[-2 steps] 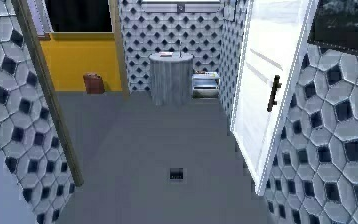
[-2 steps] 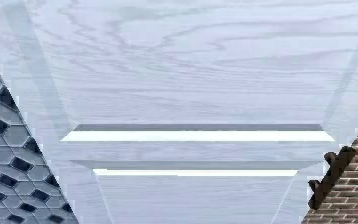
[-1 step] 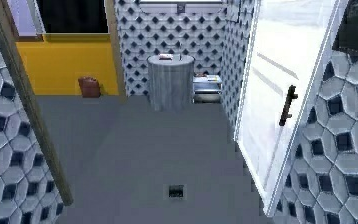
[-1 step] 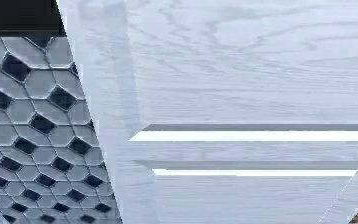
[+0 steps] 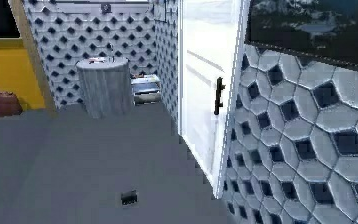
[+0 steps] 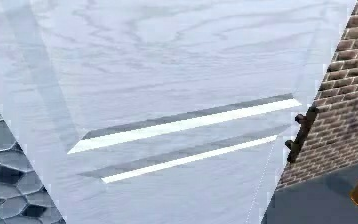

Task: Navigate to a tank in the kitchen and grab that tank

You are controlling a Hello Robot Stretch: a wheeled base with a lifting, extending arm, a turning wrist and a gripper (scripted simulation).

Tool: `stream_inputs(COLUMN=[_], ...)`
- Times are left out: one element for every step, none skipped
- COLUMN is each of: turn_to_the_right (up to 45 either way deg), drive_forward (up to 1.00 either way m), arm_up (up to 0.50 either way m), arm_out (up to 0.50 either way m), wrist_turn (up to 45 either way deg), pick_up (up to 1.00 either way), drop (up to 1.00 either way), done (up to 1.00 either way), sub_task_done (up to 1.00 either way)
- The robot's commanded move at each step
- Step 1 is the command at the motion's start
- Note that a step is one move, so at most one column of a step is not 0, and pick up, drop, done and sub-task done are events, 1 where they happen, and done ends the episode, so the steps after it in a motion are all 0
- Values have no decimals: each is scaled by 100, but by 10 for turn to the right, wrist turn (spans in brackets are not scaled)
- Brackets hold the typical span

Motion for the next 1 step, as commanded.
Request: stream_inputs(turn_to_the_right=[0], drive_forward=[45], arm_up=[0], arm_out=[0], wrist_turn=[0], pick_up=[0], drop=[0], done=[0], sub_task_done=[0])
